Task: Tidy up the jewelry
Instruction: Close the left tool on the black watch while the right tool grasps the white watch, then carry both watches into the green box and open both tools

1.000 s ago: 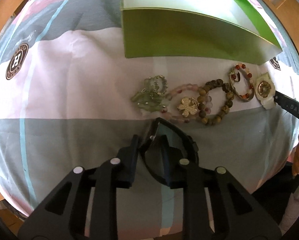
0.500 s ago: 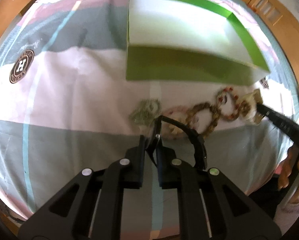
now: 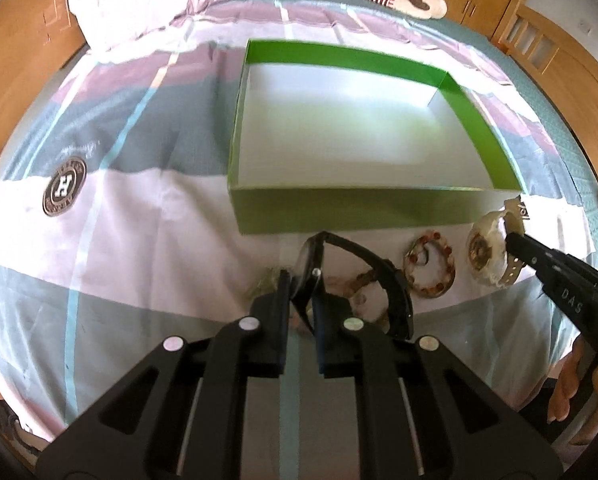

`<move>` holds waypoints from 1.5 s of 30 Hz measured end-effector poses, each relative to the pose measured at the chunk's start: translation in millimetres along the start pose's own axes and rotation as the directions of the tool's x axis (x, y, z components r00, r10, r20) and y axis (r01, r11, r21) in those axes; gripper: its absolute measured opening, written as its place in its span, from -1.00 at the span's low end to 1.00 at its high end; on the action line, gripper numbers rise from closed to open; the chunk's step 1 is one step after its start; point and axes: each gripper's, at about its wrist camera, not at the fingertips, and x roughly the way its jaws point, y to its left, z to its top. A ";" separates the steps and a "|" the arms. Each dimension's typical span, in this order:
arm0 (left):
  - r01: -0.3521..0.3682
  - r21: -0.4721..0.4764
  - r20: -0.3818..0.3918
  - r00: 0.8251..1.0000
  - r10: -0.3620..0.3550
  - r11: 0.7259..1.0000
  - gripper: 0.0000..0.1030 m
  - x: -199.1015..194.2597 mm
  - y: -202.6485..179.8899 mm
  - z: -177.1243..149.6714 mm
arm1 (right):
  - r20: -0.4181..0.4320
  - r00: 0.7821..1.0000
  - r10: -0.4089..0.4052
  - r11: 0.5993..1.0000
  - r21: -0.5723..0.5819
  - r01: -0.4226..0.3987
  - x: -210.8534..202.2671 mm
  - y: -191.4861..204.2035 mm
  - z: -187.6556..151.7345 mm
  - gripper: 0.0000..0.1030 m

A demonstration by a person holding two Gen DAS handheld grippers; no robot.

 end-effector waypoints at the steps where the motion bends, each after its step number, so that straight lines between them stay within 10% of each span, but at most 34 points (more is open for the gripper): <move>1: -0.003 0.004 0.011 1.000 0.003 1.000 -0.79 -2.0 -1.4 0.2 | 0.000 1.000 -0.001 1.000 -0.005 0.001 -1.1 -2.6 -0.7 -0.83; 10: -0.018 0.024 0.100 0.995 0.016 1.000 -0.79 -15.7 -8.2 0.2 | 0.029 0.999 0.026 0.999 -0.037 -0.025 -5.4 1.1 0.5 -0.83; 25: 0.038 -0.018 0.345 0.938 -0.029 0.999 -0.79 -48.9 14.2 70.8 | 0.229 0.969 0.092 0.994 -0.084 -0.075 -39.7 10.7 62.6 -0.83; 37: 0.031 -0.021 0.182 0.983 -0.027 0.999 -0.78 14.8 5.0 76.4 | 0.080 0.996 0.034 0.999 0.008 -0.034 40.8 -0.4 74.8 -0.82; 41: 0.044 -0.003 0.166 0.985 -0.043 0.999 -0.33 19.6 0.0 73.7 | 0.072 0.996 0.043 0.999 0.014 -0.044 40.9 2.4 73.3 -0.28; 45: 0.049 0.019 0.193 0.980 -0.052 0.999 -0.33 0.8 -2.0 70.2 | 0.132 0.988 0.079 0.997 -0.016 -0.077 5.6 7.3 67.4 -0.01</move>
